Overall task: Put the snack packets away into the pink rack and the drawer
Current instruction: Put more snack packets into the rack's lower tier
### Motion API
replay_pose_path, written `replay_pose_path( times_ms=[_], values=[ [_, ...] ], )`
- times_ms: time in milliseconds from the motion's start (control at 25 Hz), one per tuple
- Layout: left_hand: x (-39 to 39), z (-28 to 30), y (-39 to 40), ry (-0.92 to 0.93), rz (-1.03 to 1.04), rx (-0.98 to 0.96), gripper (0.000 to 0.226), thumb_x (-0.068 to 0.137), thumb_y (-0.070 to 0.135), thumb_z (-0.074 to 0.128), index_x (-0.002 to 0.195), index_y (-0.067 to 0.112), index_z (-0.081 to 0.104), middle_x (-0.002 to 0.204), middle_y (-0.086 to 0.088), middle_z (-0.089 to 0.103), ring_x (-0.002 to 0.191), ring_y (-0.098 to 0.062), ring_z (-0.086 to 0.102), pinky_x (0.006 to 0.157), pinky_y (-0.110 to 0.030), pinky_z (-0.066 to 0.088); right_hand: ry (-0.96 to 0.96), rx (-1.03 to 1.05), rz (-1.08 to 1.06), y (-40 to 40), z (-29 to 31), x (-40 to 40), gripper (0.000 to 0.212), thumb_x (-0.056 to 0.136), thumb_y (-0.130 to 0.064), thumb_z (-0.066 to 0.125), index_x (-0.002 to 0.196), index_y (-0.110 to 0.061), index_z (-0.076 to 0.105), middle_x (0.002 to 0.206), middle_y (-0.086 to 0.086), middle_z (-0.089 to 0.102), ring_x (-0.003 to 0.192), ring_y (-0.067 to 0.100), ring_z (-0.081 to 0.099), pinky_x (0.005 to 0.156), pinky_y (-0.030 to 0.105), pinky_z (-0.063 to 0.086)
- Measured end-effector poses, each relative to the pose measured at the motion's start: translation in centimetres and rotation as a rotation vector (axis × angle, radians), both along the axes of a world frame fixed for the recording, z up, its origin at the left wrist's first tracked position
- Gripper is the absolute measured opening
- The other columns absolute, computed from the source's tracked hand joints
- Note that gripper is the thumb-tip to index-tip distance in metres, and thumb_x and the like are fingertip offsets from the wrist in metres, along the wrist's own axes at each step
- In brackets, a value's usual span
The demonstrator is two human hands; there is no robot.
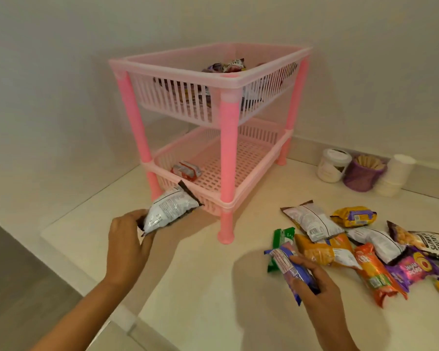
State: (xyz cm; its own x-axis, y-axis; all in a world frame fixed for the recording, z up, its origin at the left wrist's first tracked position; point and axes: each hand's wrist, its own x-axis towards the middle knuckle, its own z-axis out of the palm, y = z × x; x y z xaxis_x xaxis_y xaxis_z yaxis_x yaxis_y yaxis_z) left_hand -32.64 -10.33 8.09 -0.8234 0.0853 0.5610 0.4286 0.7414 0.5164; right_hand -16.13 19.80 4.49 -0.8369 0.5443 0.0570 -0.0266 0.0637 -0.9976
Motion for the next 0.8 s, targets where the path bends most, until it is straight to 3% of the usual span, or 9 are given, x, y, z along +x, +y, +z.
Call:
replay_pose_path(
  times_ms=[120,280,440,560,680,800],
  values=[
    [-4.1,3.4,1.9,0.085,-0.076,0.017,0.027,0.084,0.019,0.063,0.111,0.014,0.060,0.089,0.004,0.062,0.078,-0.009,0.045,0.072,-0.020,0.031,0.033,-0.037,-0.049,-0.4,-0.1,-1.2,0.042,0.077,0.011,0.064,0.091,-0.028,0.067,0.109,-0.011,0.063,0.096,0.005,0.061,0.059,0.010,0.052],
    [-8.9,5.3,5.3,0.072,-0.145,-0.133,0.035,0.080,0.018,0.068,0.114,0.013,0.060,0.097,-0.007,0.069,0.082,-0.028,0.057,0.072,-0.039,0.047,0.033,-0.020,-0.110,0.1,0.0,-2.3,0.044,0.077,0.013,0.063,0.090,-0.029,0.066,0.115,-0.003,0.061,0.100,0.011,0.059,0.063,0.009,0.052],
    [-11.9,4.6,8.2,-0.010,-0.135,-0.244,0.043,0.078,0.019,0.070,0.119,0.012,0.057,0.108,-0.012,0.067,0.097,-0.036,0.051,0.077,-0.043,0.043,0.018,0.005,-0.223,1.9,1.2,-3.4,0.045,0.080,0.011,0.060,0.090,-0.033,0.063,0.111,-0.002,0.060,0.095,0.010,0.057,0.059,0.003,0.049],
    [-14.2,4.6,10.5,-0.149,-0.226,-0.299,0.040,0.081,0.026,0.066,0.118,0.014,0.056,0.108,-0.010,0.066,0.102,-0.032,0.048,0.082,-0.040,0.041,0.020,0.035,-0.249,2.1,2.5,-4.3,0.044,0.082,0.008,0.059,0.092,-0.035,0.062,0.113,-0.003,0.056,0.091,0.006,0.058,0.057,0.004,0.049],
    [-15.6,4.7,12.2,-0.146,-0.270,-0.462,0.040,0.078,0.029,0.068,0.115,0.016,0.057,0.105,-0.009,0.064,0.101,-0.029,0.047,0.077,-0.032,0.037,0.032,0.033,-0.240,1.2,3.6,-5.3,0.045,0.083,0.006,0.058,0.091,-0.039,0.062,0.106,-0.016,0.056,0.087,-0.002,0.060,0.053,0.008,0.050],
    [-16.1,4.7,12.6,-0.199,-0.319,-0.545,0.045,0.075,0.038,0.069,0.113,0.017,0.057,0.109,-0.007,0.059,0.104,-0.028,0.045,0.073,-0.030,0.031,0.109,0.097,-0.231,0.1,5.5,-7.4,0.043,0.083,0.002,0.060,0.092,-0.040,0.063,0.106,-0.019,0.058,0.094,0.001,0.060,0.060,0.008,0.051]
  ],
)
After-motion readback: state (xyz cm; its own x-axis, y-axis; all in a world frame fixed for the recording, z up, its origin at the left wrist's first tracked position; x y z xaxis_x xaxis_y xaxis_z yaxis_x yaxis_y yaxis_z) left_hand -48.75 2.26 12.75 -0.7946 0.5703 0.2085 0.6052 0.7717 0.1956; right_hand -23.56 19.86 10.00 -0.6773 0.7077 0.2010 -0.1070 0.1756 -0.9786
